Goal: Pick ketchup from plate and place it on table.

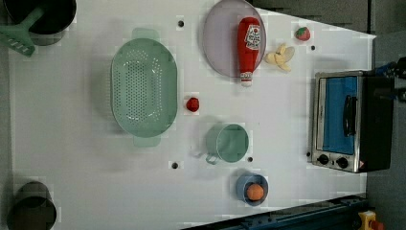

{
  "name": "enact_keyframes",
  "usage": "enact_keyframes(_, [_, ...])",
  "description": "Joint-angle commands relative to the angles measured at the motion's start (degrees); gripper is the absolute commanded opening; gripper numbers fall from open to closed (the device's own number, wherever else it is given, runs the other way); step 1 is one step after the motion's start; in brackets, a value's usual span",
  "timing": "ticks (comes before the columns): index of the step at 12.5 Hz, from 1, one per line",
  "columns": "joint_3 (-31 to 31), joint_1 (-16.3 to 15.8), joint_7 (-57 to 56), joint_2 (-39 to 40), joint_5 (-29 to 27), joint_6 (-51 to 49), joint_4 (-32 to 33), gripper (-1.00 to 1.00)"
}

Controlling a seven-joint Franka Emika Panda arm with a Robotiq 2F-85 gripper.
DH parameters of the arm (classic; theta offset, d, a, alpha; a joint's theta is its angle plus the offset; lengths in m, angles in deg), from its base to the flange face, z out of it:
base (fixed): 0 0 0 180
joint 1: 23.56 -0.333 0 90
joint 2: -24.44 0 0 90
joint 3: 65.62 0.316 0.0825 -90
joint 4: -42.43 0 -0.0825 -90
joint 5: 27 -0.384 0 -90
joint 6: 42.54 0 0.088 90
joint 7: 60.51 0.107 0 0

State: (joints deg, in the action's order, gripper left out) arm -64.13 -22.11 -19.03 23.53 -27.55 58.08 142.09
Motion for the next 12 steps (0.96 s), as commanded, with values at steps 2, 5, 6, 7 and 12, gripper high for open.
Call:
enact_keyframes(2, [2.51,5.27,1.52,-8.33,-0.52,-8.5,3.92,0.82])
enact_keyframes(5, [2.99,4.89,0.67,-4.8,-0.53,-6.77,3.95,1.0])
enact_keyframes(6, [3.39,4.87,-0.6,-2.99,-0.53,-5.68,3.93,1.0])
enact_keyframes(7, [3.79,4.81,-1.89,-1.02,-0.53,-4.3,3.93,1.0])
enact_keyframes(12, [5.17,4.1,-10.56,9.66,-0.53,3.87,3.52,1.0])
